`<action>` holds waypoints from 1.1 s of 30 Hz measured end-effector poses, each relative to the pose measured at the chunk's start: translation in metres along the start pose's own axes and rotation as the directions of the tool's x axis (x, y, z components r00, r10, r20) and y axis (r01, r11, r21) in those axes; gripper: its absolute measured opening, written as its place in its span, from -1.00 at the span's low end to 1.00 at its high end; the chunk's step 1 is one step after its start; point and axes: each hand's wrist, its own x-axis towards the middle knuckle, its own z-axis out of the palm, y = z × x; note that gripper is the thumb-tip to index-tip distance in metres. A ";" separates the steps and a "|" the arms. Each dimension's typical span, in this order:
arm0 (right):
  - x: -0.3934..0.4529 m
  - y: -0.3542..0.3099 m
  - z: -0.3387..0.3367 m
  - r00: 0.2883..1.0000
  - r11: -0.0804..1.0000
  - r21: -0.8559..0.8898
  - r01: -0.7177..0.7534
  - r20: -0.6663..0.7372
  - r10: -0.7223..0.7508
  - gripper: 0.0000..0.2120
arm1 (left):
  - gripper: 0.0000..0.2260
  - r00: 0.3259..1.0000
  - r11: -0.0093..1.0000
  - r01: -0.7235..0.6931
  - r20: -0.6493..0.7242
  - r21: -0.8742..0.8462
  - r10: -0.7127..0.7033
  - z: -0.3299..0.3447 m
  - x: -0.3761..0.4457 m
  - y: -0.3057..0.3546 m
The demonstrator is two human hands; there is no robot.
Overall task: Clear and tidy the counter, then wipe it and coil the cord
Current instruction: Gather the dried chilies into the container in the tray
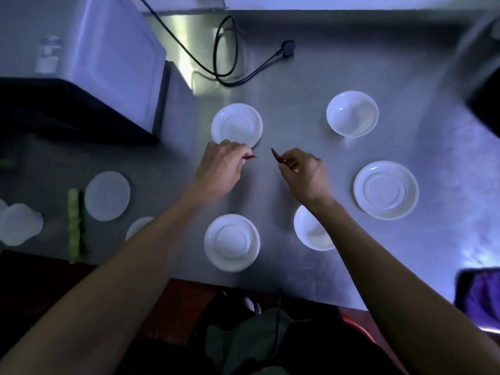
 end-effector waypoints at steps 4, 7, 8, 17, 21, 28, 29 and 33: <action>-0.025 -0.023 0.022 0.998 0.997 -0.030 0.065 0.013 -0.065 -0.86 | -0.84 0.997 0.997 0.057 -0.054 -0.044 -0.060 -0.009 -0.046 -0.013; -0.051 -0.044 0.041 0.994 0.993 -0.056 0.102 0.043 -0.100 -0.87 | -0.84 0.993 0.995 0.072 -0.092 -0.071 -0.078 -0.021 -0.089 -0.026; -0.061 -0.053 0.049 0.991 0.991 -0.061 0.123 0.053 -0.120 -0.87 | -0.85 0.989 0.994 0.079 -0.117 -0.079 -0.088 -0.027 -0.105 -0.031; -0.164 -0.164 0.135 0.917 0.909 -0.141 0.393 0.134 -0.376 -0.84 | -0.84 0.941 0.974 0.186 -0.261 -0.129 -0.214 -0.091 -0.279 -0.087; -0.200 -0.214 0.171 0.866 0.858 -0.139 0.494 0.165 -0.471 -0.86 | -0.84 0.915 0.963 0.244 -0.300 -0.119 -0.269 -0.123 -0.352 -0.117; -0.246 -0.282 0.223 0.797 0.813 -0.019 0.582 0.211 -0.566 -0.86 | -0.82 0.835 0.919 0.372 -0.385 -0.132 -0.394 -0.157 -0.446 -0.157; -0.251 -0.289 0.229 0.782 0.801 0.001 0.599 0.216 -0.585 -0.86 | -0.83 0.816 0.908 0.393 -0.401 -0.143 -0.416 -0.157 -0.456 -0.160; -0.256 -0.311 0.253 0.732 0.766 -0.008 0.643 0.301 -0.611 -0.88 | -0.83 0.771 0.858 0.494 -0.385 -0.140 -0.507 -0.149 -0.485 -0.176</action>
